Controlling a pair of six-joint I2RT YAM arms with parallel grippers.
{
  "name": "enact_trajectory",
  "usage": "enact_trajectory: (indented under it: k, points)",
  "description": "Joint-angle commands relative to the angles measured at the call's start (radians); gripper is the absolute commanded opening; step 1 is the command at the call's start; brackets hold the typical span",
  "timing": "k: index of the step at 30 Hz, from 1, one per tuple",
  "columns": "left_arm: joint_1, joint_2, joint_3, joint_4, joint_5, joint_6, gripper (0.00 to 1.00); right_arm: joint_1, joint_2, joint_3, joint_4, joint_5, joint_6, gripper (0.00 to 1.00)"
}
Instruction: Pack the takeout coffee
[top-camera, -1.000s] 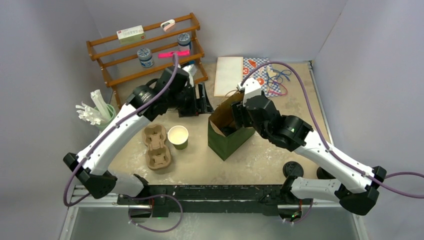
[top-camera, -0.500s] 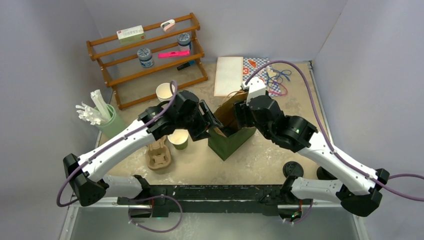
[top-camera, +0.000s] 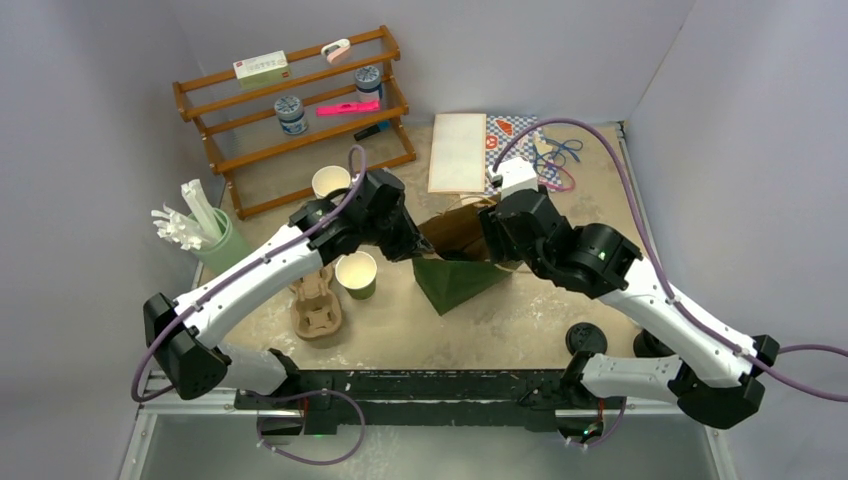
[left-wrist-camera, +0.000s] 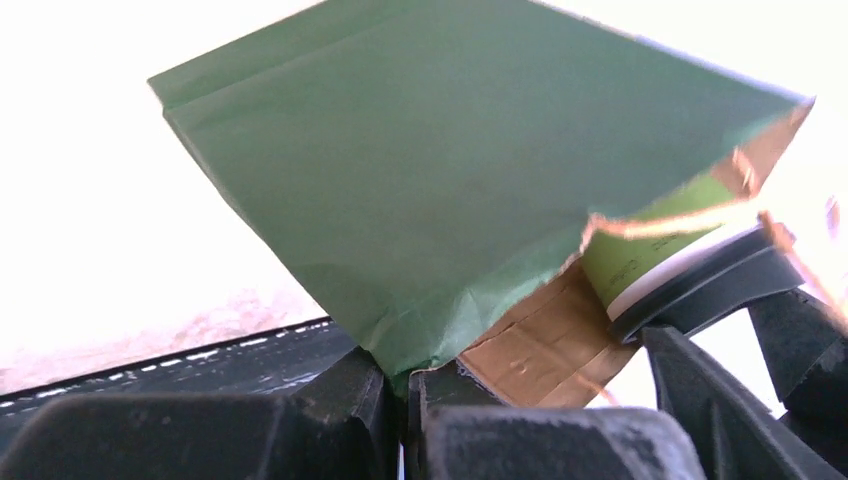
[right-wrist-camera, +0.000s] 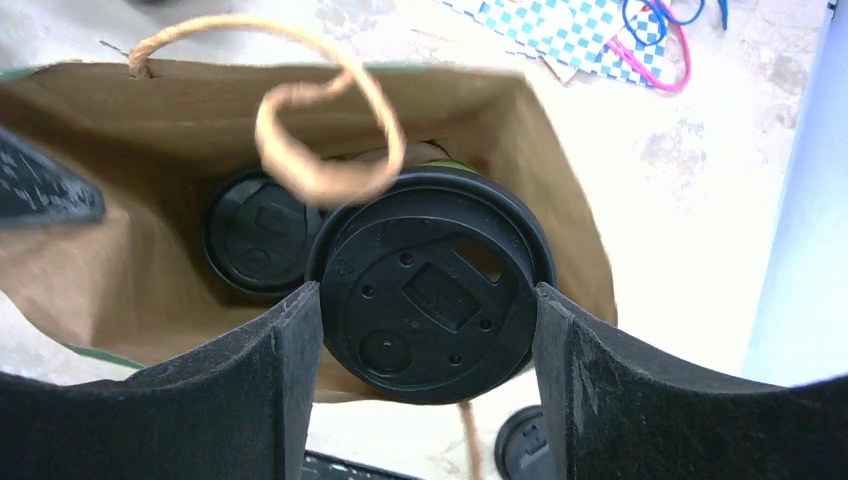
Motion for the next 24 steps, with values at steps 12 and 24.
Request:
enact_trajectory:
  k: [12,24]
  points:
    - [0.198,0.365,0.51,-0.136,0.511,0.708,0.0,0.006,0.105,0.192,-0.116,-0.439,0.132,0.02]
    - [0.202,0.633,0.981,-0.299,0.557,0.779,0.4,0.017,0.173,0.265,-0.126,-0.372,0.175,0.03]
